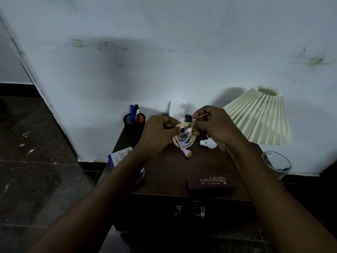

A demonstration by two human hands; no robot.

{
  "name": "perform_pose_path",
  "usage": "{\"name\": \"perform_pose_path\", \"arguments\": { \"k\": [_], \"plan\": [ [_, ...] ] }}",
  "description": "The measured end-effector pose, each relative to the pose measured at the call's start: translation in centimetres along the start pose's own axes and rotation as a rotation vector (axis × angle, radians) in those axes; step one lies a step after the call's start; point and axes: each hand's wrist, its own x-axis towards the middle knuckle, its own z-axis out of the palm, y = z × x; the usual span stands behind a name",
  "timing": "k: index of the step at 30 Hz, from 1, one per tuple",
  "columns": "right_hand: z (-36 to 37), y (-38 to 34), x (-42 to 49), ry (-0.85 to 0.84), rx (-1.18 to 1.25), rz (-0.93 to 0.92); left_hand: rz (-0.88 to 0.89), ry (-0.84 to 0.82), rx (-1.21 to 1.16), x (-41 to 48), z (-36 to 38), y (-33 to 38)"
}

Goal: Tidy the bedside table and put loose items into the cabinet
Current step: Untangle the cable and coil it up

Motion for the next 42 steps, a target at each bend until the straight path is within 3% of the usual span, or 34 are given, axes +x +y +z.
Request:
{"name": "perform_pose_path", "arguments": {
  "k": [2, 6, 11, 21, 27, 35, 39, 42],
  "plan": [
    [0.3, 0.4, 0.0, -0.006, -0.022, -0.041, -0.063, -0.02, -0.164, -0.1, 0.0, 0.4],
    [0.6, 1.4, 0.4, 0.013, -0.298, -0.19, -0.204, -0.081, -0.467, -0.1, -0.4, 1.3],
    [0.2, 1.6, 0.8, -0.053, -0.338, -0.208, -0.276, -0.139, -0.566, 0.1, -1.4, 1.1],
    [1.1, 2.5, 0.8, -0.183, 0.038, 0.016, -0.422, -0.134, -0.718, 0.6, -0.9, 0.8],
    [1.5, 4.0, 0.9, -0.308, 0.43, 0.152, -0.613, -0.153, -1.036, 0.5, 0.1, 1.6],
    [0.8, 4.8, 0.9, -0.507, 0.363, 0.142, -0.731, -0.055, -1.177, 0.8, -0.6, 1.1],
    [1.3, 5.1, 0.1, -0.608, 0.535, 0.155, -0.721, -0.057, -1.168, 0.7, -0.7, 1.0],
    [1.6, 5.4, 0.0, -0.571, 0.583, 0.131, -0.713, -0.091, -1.138, 0.9, -1.2, 1.0]
  ]
}}
